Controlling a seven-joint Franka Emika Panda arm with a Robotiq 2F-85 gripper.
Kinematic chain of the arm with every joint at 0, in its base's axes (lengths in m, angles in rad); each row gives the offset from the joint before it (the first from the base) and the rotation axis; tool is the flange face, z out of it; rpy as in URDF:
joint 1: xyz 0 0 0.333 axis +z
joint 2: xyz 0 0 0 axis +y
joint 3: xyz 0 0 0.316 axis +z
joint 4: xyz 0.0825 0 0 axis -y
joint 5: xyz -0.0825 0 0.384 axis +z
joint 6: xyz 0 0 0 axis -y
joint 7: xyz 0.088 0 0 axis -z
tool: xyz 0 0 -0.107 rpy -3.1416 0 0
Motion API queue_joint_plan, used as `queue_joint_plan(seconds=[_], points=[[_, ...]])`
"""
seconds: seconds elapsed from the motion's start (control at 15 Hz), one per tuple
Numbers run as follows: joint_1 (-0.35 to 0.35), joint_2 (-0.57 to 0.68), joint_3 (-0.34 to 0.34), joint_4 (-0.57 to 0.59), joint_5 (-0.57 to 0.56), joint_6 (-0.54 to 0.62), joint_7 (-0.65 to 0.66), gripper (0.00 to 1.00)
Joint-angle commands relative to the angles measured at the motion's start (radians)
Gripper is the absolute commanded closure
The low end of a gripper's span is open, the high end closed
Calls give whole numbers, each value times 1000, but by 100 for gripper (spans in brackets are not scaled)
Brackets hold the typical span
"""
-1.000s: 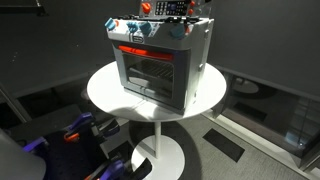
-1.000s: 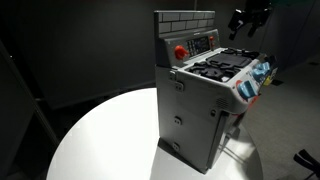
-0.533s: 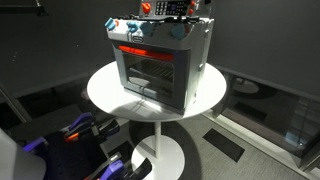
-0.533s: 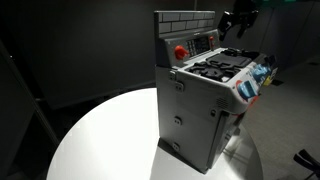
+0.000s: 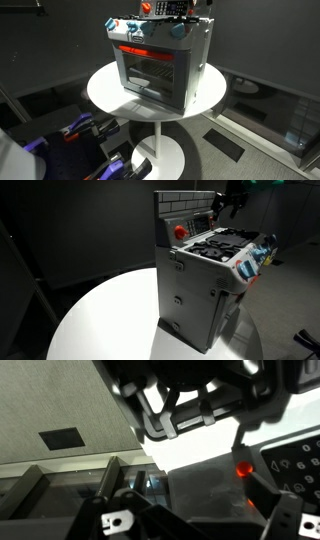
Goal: Press the top button on the right side of the stove.
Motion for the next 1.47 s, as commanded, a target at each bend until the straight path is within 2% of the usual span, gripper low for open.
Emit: queue_joint_plan(seconds=[0.0, 0.2, 0.6, 1.07, 1.4], points=[[23, 49, -16, 83, -8, -40, 8, 0], [27, 53, -19, 94, -4, -60, 5, 0], [21, -26, -18, 39, 32, -157, -37, 0], [10, -152, -20, -43, 90, -363, -116, 0], [5, -276, -31, -154, 123, -468, -223, 0]])
